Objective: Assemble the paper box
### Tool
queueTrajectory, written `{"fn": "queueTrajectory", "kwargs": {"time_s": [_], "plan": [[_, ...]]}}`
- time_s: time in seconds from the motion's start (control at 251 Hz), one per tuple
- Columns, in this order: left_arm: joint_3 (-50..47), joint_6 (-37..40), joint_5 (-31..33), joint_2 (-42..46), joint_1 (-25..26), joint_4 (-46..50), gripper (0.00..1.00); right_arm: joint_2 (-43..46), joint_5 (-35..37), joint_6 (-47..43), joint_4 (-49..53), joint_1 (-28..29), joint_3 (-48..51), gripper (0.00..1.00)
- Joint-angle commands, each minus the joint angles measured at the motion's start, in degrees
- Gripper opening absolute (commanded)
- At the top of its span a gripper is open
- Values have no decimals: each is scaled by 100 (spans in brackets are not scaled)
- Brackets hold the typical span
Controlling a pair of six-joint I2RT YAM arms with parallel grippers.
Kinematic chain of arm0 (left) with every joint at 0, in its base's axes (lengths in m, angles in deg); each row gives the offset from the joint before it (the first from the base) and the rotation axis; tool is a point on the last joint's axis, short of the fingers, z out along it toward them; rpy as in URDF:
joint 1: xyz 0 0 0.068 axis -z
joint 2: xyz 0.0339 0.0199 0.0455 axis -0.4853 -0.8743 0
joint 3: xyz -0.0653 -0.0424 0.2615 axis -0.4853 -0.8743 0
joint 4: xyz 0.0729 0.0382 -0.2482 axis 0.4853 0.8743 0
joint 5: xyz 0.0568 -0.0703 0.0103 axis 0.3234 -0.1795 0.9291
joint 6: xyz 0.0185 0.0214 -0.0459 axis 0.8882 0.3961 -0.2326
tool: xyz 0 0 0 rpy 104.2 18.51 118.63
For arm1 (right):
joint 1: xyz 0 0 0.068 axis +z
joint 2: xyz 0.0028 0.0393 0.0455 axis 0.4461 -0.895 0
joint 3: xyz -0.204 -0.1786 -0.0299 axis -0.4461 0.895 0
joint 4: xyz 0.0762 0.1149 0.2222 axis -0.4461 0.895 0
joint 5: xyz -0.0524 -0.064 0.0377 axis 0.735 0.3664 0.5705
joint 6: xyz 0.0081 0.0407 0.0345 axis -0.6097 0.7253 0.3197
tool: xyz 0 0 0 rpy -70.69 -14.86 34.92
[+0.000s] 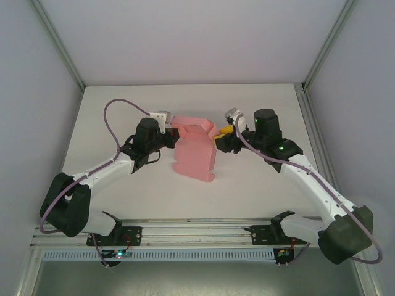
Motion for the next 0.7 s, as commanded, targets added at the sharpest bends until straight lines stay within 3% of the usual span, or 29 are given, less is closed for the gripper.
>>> {"fn": "queueTrajectory", "kwargs": {"time_s": [0.0, 0.223, 0.295, 0.463, 0.511, 0.698], "plan": [[229, 135, -85, -4, 28, 80, 0, -182, 119, -140, 38, 229, -194, 53], [248, 47, -121, 7, 32, 73, 0, -579, 752, 154, -220, 517, -349, 48], [256, 38, -189, 13, 33, 69, 0, -632, 1243, 121, -315, 699, -375, 47], [252, 37, -218, 64, 26, 92, 0, -776, 3637, -213, -391, 1304, -406, 50], [256, 41, -167, 73, 28, 125, 0, -826, 3951, -233, -368, 1375, -444, 50], [295, -90, 314, 65, 28, 336, 0, -946, 3939, 207, -310, 1376, -666, 72]]}}
